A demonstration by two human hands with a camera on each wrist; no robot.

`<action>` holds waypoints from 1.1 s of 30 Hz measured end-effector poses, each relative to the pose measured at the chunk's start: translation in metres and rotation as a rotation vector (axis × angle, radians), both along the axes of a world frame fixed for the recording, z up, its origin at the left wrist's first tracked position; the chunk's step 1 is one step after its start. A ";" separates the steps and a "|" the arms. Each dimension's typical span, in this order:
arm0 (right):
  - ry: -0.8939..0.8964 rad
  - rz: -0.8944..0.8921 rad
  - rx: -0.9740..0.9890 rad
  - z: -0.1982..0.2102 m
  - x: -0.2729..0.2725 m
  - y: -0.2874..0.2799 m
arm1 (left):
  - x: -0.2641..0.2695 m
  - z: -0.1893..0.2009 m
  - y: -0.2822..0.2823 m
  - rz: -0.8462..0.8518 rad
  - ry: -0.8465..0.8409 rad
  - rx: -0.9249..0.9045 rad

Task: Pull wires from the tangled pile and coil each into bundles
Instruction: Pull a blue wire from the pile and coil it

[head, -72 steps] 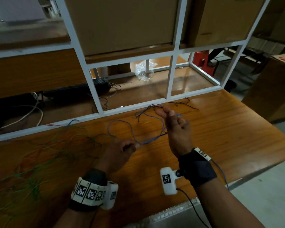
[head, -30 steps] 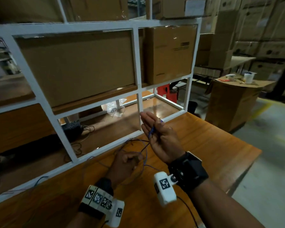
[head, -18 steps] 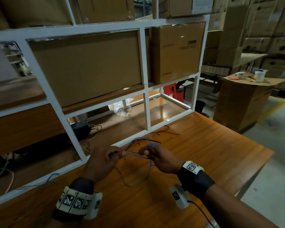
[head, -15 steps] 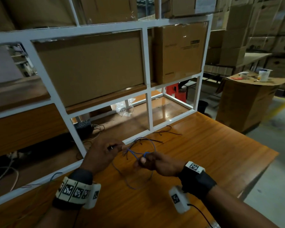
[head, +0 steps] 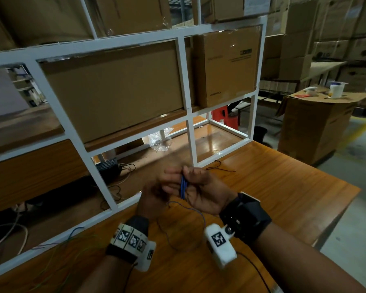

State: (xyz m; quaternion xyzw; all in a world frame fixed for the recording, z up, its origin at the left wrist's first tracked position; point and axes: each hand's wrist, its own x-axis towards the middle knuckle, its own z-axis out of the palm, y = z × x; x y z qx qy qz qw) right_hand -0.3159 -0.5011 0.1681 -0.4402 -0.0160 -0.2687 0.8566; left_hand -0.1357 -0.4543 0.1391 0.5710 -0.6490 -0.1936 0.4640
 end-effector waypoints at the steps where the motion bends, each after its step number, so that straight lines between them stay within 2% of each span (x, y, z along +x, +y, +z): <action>1: -0.054 -0.043 0.071 0.001 0.002 -0.006 | -0.005 -0.009 0.003 -0.019 0.016 0.025; 4: -0.145 -0.212 0.213 0.006 0.003 -0.015 | -0.019 -0.027 0.012 -0.021 0.145 0.076; 7: -0.172 -0.403 0.313 0.007 0.005 -0.026 | -0.024 -0.041 0.025 -0.036 0.123 0.144; 9: -0.082 -0.651 0.336 0.005 0.006 -0.039 | -0.020 -0.049 0.032 -0.054 0.071 0.157; 11: 0.131 -0.923 0.182 -0.003 0.004 -0.050 | -0.015 -0.051 0.035 -0.033 0.011 0.150; 13: 0.434 -1.148 -0.157 -0.014 0.004 -0.058 | -0.011 -0.044 0.036 0.010 -0.042 0.125; 14: 0.557 -1.174 -0.334 -0.019 0.003 -0.058 | -0.008 -0.039 0.036 0.025 -0.074 0.113; 15: 0.685 -1.131 -0.510 -0.025 0.002 -0.059 | -0.004 -0.035 0.035 0.036 -0.113 0.085; 17: 0.878 -0.895 -0.822 -0.039 -0.003 -0.061 | 0.005 -0.025 0.031 0.072 -0.190 0.014; 18: 0.924 -0.741 -0.902 -0.046 -0.004 -0.060 | 0.010 -0.019 0.028 0.098 -0.221 -0.016; 20: 0.923 -0.463 -0.940 -0.051 -0.008 -0.050 | 0.018 -0.005 0.024 0.126 -0.239 -0.037; 24: 0.790 -0.139 -0.818 -0.043 -0.010 -0.023 | 0.023 0.021 0.016 0.045 -0.262 -0.087; 26: 0.700 0.024 -0.752 -0.036 -0.007 -0.012 | 0.020 0.032 0.011 -0.018 -0.220 -0.101; 29: 0.552 0.169 -0.487 -0.029 -0.001 0.000 | 0.014 0.039 -0.001 -0.069 -0.117 -0.081; 33: 0.137 0.307 -0.167 -0.018 0.002 0.003 | 0.006 0.039 -0.005 -0.074 0.061 -0.031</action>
